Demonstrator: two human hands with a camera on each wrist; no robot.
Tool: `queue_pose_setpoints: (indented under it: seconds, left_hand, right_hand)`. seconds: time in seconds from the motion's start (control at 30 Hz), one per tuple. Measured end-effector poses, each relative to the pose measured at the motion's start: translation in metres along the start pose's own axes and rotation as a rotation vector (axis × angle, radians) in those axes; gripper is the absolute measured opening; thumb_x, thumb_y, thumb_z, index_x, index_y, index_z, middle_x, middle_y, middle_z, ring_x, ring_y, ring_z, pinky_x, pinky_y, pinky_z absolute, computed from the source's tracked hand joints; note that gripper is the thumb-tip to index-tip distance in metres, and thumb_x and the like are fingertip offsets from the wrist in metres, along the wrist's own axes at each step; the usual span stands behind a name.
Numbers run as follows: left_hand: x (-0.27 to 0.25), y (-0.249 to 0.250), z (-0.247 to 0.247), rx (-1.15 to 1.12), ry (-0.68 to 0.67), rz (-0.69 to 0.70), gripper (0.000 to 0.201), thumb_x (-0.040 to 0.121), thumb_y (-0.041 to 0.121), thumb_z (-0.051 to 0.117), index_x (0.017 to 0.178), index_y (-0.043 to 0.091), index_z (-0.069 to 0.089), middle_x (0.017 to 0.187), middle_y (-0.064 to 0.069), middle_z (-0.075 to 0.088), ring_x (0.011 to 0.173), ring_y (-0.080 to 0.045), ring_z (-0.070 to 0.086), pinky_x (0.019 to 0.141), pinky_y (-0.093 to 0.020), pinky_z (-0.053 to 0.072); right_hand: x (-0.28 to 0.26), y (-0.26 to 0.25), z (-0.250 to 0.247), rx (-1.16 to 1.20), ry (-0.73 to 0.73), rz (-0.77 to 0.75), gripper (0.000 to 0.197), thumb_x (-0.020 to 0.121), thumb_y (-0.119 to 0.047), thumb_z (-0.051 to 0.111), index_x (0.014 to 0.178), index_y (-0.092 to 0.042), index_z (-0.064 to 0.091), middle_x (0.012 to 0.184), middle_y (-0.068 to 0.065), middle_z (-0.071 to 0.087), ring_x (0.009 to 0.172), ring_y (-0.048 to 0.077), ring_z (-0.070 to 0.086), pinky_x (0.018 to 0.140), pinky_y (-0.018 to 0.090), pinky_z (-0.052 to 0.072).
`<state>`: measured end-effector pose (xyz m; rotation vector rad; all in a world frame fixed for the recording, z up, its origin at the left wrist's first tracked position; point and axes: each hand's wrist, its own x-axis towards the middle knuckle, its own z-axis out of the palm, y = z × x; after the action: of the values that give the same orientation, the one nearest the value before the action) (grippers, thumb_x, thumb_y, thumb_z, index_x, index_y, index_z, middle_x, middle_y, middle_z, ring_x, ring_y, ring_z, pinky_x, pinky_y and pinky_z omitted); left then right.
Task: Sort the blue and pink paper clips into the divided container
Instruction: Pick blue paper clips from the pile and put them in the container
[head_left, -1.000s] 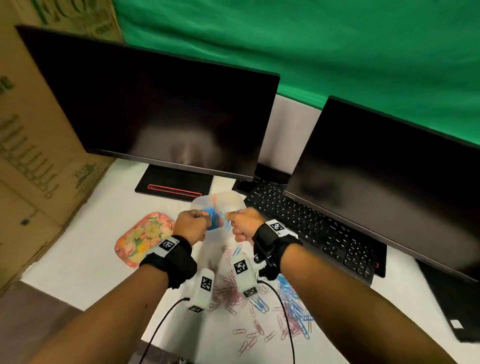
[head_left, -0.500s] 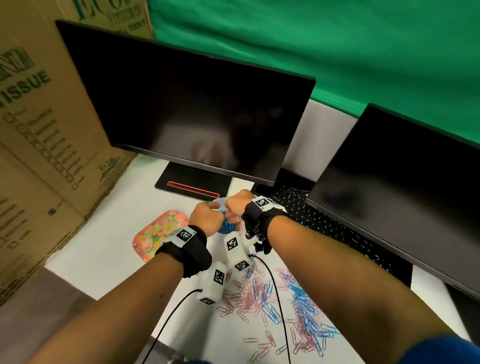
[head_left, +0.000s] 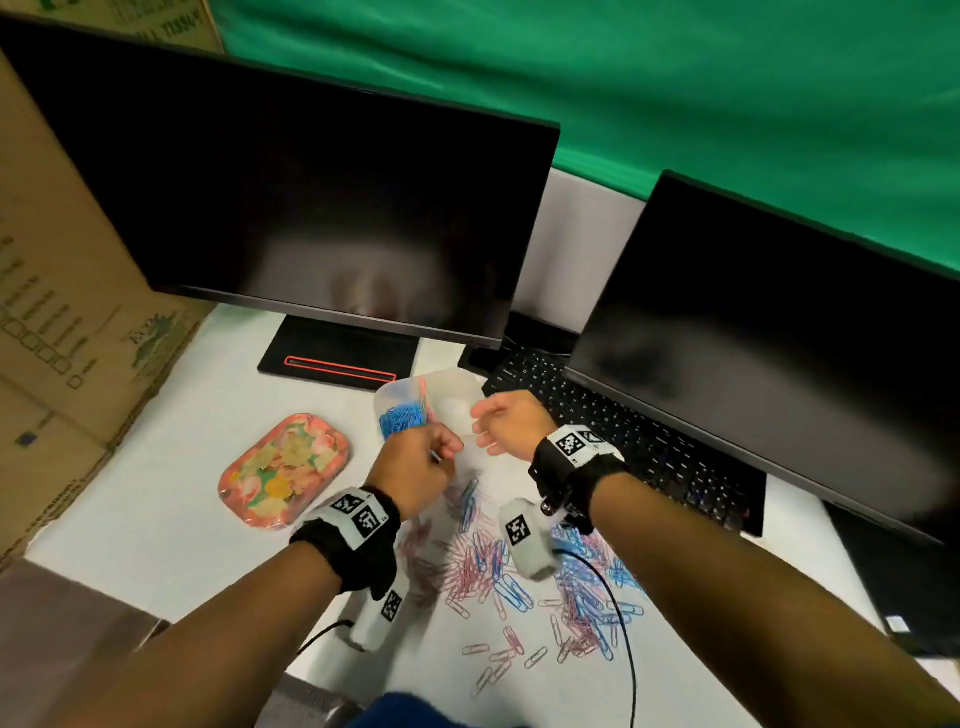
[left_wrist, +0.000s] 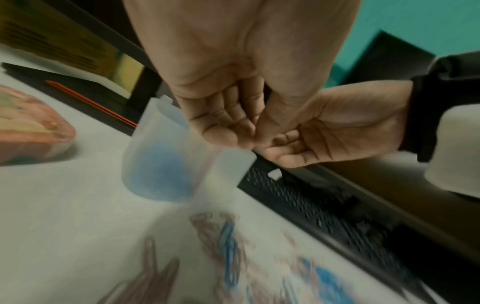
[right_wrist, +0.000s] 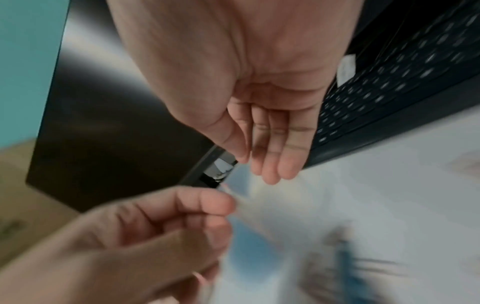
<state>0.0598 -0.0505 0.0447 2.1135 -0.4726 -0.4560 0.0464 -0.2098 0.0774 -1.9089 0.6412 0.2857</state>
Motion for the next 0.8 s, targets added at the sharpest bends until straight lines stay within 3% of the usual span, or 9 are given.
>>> queue_pose_setpoints:
  seconds: [0.1, 0.17, 0.23, 0.3, 0.37, 0.5, 0.6, 0.7, 0.8]
  left_hand:
    - [-0.007, -0.009, 0.030, 0.192, -0.192, 0.086, 0.025, 0.076, 0.003, 0.059, 0.078, 0.027, 0.065, 0.079, 0.007, 0.068, 0.071, -0.012, 0.062, 0.069, -0.022, 0.050]
    - [-0.009, -0.016, 0.047, 0.336, -0.275, 0.102, 0.027, 0.074, 0.004, 0.057, 0.077, 0.031, 0.064, 0.082, 0.008, 0.067, 0.079, -0.016, 0.064, 0.071, -0.025, 0.051]
    - [-0.013, -0.025, 0.057, 0.462, -0.327, 0.086, 0.028, 0.077, 0.007, 0.056, 0.089, 0.030, 0.067, 0.095, 0.005, 0.067, 0.090, -0.019, 0.064, 0.079, -0.027, 0.051]
    - [-0.015, -0.037, 0.059, 0.557, -0.337, 0.081, 0.033, 0.081, 0.010, 0.054, 0.106, 0.028, 0.065, 0.111, 0.001, 0.063, 0.101, -0.023, 0.062, 0.086, -0.031, 0.050]
    - [-0.015, -0.046, 0.059, 0.591, -0.308, 0.063, 0.034, 0.084, 0.012, 0.053, 0.113, 0.026, 0.063, 0.118, 0.000, 0.059, 0.106, -0.025, 0.060, 0.088, -0.033, 0.049]
    - [-0.011, -0.054, 0.053, 0.593, -0.231, -0.014, 0.024, 0.084, 0.015, 0.053, 0.101, 0.025, 0.066, 0.109, 0.000, 0.062, 0.100, -0.023, 0.062, 0.085, -0.035, 0.052]
    - [-0.006, -0.055, 0.050, 0.526, -0.161, -0.074, 0.018, 0.082, 0.016, 0.058, 0.096, 0.025, 0.065, 0.104, 0.000, 0.065, 0.093, -0.023, 0.063, 0.083, -0.035, 0.052]
    - [0.003, -0.049, 0.056, 0.536, -0.132, -0.036, 0.021, 0.085, 0.019, 0.061, 0.105, 0.021, 0.063, 0.108, -0.003, 0.063, 0.099, -0.024, 0.061, 0.085, -0.036, 0.051]
    - [0.013, -0.040, 0.063, 0.656, -0.195, -0.038, 0.029, 0.088, 0.025, 0.061, 0.115, 0.016, 0.060, 0.114, -0.007, 0.061, 0.105, -0.026, 0.059, 0.089, -0.037, 0.050]
  right_hand:
    - [-0.022, 0.054, -0.013, -0.346, 0.051, -0.030, 0.028, 0.083, -0.005, 0.049, 0.077, -0.023, 0.069, 0.069, -0.005, 0.063, 0.065, 0.017, 0.060, 0.056, 0.019, 0.044]
    - [-0.035, 0.088, -0.014, -0.529, 0.030, 0.001, 0.027, 0.083, -0.010, 0.050, 0.090, -0.025, 0.071, 0.090, -0.002, 0.069, 0.082, 0.018, 0.065, 0.069, 0.017, 0.047]
    - [-0.047, 0.116, -0.009, -0.678, -0.047, -0.024, 0.033, 0.086, -0.015, 0.050, 0.110, -0.030, 0.066, 0.116, 0.000, 0.064, 0.106, 0.020, 0.061, 0.090, 0.023, 0.048]
    - [-0.053, 0.135, 0.000, -0.779, -0.128, -0.082, 0.038, 0.090, -0.018, 0.049, 0.125, -0.029, 0.059, 0.126, 0.001, 0.055, 0.118, 0.021, 0.052, 0.101, 0.030, 0.044]
    - [-0.056, 0.148, 0.007, -0.812, -0.125, -0.104, 0.037, 0.090, -0.017, 0.049, 0.126, -0.022, 0.057, 0.125, 0.002, 0.055, 0.120, 0.023, 0.051, 0.101, 0.031, 0.043]
    - [-0.062, 0.157, 0.006, -0.808, -0.065, -0.202, 0.033, 0.091, -0.016, 0.050, 0.122, -0.017, 0.061, 0.114, -0.006, 0.057, 0.119, 0.021, 0.050, 0.102, 0.029, 0.043]
    - [-0.064, 0.158, 0.001, -0.853, -0.046, -0.274, 0.031, 0.093, -0.019, 0.051, 0.122, -0.018, 0.064, 0.124, 0.003, 0.055, 0.121, 0.023, 0.048, 0.101, 0.030, 0.039]
    - [-0.063, 0.153, 0.003, -0.851, -0.050, -0.284, 0.034, 0.093, -0.017, 0.052, 0.126, -0.017, 0.059, 0.128, 0.006, 0.053, 0.124, 0.026, 0.046, 0.107, 0.035, 0.038]
    - [-0.061, 0.147, 0.005, -0.872, -0.090, -0.251, 0.031, 0.094, -0.018, 0.052, 0.122, -0.013, 0.062, 0.127, 0.008, 0.053, 0.124, 0.026, 0.046, 0.105, 0.035, 0.039]
